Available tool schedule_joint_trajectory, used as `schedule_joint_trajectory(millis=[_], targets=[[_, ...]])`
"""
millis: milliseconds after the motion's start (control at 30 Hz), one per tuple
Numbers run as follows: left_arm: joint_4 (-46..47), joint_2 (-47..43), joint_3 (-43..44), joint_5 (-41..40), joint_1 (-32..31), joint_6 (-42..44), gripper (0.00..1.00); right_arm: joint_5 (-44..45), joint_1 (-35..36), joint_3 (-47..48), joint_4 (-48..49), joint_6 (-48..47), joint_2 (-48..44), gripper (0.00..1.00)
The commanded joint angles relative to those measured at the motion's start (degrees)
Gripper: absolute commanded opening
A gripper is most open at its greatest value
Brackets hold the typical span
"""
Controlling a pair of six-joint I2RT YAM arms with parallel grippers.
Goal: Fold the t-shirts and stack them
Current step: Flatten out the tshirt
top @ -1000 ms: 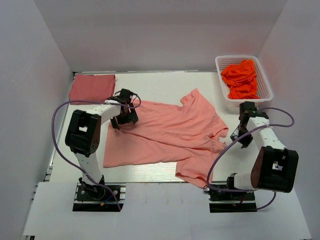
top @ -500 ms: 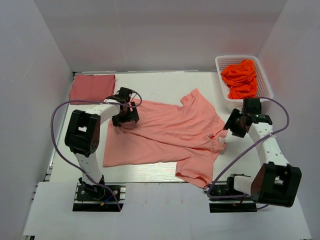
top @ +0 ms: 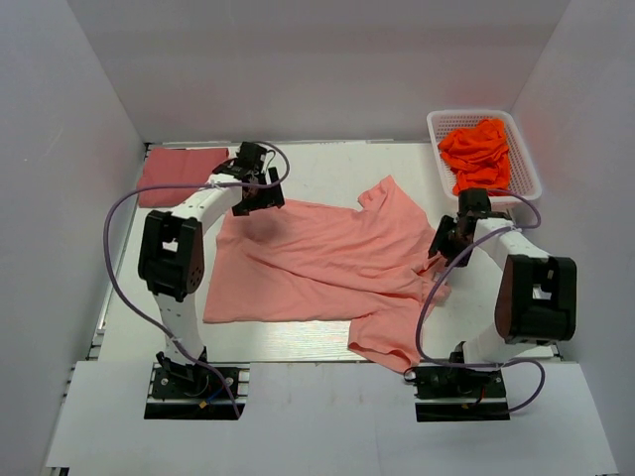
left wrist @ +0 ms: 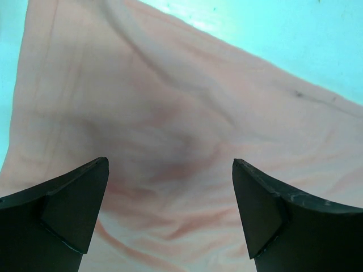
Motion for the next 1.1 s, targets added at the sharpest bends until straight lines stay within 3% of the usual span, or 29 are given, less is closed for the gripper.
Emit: schedule_joint_trajectory(millis=[0, 167, 333, 467, 833, 1067], targets=[[-3.0, 2.2, 3.1, -0.7, -0.2, 1.4, 1.0, 4.1, 0.3, 3.1, 2.1, -0.3, 3.3, 0.57], [1.1, 5.9, 2.4, 0.0, -0.2, 2.0, 1.0, 5.3, 0.6, 3.8, 6.1, -0.8, 7.2, 0.54], [2.8, 10.3, 4.2, 0.0, -0.2, 2.0, 1.0, 1.6, 0.9, 2.9, 14.5, 0.0, 8.4, 0.44], [3.9, 11.6, 4.2, -0.6, 0.9, 1.4, 1.0, 2.7, 1.0, 3.5, 16.3, 0.6, 8.0, 0.23], [3.7, 13.3, 5.3, -3.9, 0.9, 0.9, 1.0, 4.2, 0.9, 9.3, 13.5, -0.8, 10.2, 0.38], [3.2, 13.3, 5.8, -5.0, 0.9, 0.9, 1.0, 2.7, 1.0, 11.3, 14.3, -1.0, 12.5, 0.39]])
